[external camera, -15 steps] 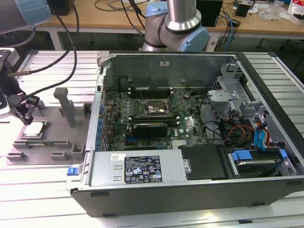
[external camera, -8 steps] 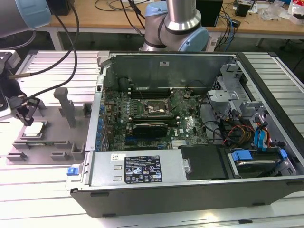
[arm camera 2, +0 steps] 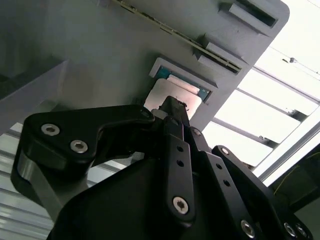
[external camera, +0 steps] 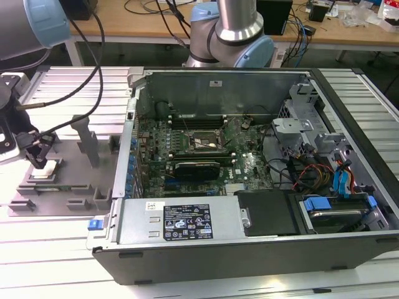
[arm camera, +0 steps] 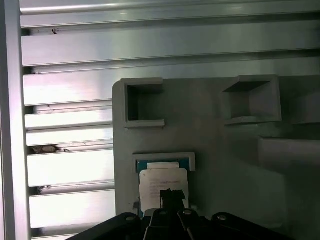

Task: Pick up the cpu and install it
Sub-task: 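Pick up the cpu and move it towards the insertion slot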

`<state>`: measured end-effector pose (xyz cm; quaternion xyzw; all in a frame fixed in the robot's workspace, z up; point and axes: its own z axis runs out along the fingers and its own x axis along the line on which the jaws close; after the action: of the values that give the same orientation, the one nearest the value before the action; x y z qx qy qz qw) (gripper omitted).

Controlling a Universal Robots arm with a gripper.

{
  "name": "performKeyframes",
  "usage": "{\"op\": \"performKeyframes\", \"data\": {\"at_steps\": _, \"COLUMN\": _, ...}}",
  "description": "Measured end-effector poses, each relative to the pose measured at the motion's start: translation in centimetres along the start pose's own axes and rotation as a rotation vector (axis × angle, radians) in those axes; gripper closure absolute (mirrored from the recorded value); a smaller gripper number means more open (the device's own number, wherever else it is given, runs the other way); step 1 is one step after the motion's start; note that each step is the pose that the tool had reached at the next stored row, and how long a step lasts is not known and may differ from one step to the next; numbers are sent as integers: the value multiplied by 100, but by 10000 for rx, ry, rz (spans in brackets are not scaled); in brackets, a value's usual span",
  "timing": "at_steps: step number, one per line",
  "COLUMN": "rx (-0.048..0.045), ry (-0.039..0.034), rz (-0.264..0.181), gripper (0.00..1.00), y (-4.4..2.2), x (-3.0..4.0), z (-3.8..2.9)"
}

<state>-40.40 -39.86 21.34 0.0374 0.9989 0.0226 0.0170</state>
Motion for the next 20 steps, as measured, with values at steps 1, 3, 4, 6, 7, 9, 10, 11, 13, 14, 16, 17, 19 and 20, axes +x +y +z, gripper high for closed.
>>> {"op": "performKeyframes", "data": {"at_steps": 1, "rx": 0, "ry": 0, "rz": -1, "gripper": 89, "y": 8, "x": 0, "z": 6}}
{"op": "performKeyframes", "data": {"at_steps": 3, "rx": 4, "ry": 2, "rz": -2, "gripper": 89, "y": 19, "x": 1, "z": 14}}
{"op": "performKeyframes", "data": {"at_steps": 4, "rx": 9, "ry": 6, "rz": -2, "gripper": 89, "y": 19, "x": 2, "z": 15}}
{"op": "performKeyframes", "data": {"at_steps": 6, "rx": 9, "ry": 6, "rz": -1, "gripper": 89, "y": 20, "x": 2, "z": 15}}
{"op": "performKeyframes", "data": {"at_steps": 7, "rx": 10, "ry": 5, "rz": -1, "gripper": 89, "y": 20, "x": 2, "z": 15}}
{"op": "performKeyframes", "data": {"at_steps": 9, "rx": 9, "ry": 5, "rz": -1, "gripper": 76, "y": 20, "x": 2, "z": 16}}
{"op": "performKeyframes", "data": {"at_steps": 10, "rx": 9, "ry": 5, "rz": -1, "gripper": 71, "y": 20, "x": 2, "z": 16}}
{"op": "performKeyframes", "data": {"at_steps": 11, "rx": 10, "ry": 5, "rz": -1, "gripper": 64, "y": 20, "x": 2, "z": 16}}
{"op": "performKeyframes", "data": {"at_steps": 13, "rx": 10, "ry": 5, "rz": -1, "gripper": 46, "y": 20, "x": 2, "z": 17}}
{"op": "performKeyframes", "data": {"at_steps": 14, "rx": 10, "ry": 5, "rz": -2, "gripper": 40, "y": 20, "x": 2, "z": 17}}
{"op": "performKeyframes", "data": {"at_steps": 16, "rx": 9, "ry": 3, "rz": -1, "gripper": 34, "y": 20, "x": 2, "z": 20}}
{"op": "performKeyframes", "data": {"at_steps": 17, "rx": 9, "ry": 4, "rz": -2, "gripper": 34, "y": 19, "x": 2, "z": 38}}
{"op": "performKeyframes", "data": {"at_steps": 19, "rx": 10, "ry": 5, "rz": -2, "gripper": 34, "y": 17, "x": 4, "z": 75}}
{"op": "performKeyframes", "data": {"at_steps": 20, "rx": 10, "ry": 5, "rz": -1, "gripper": 34, "y": 17, "x": 4, "z": 83}}
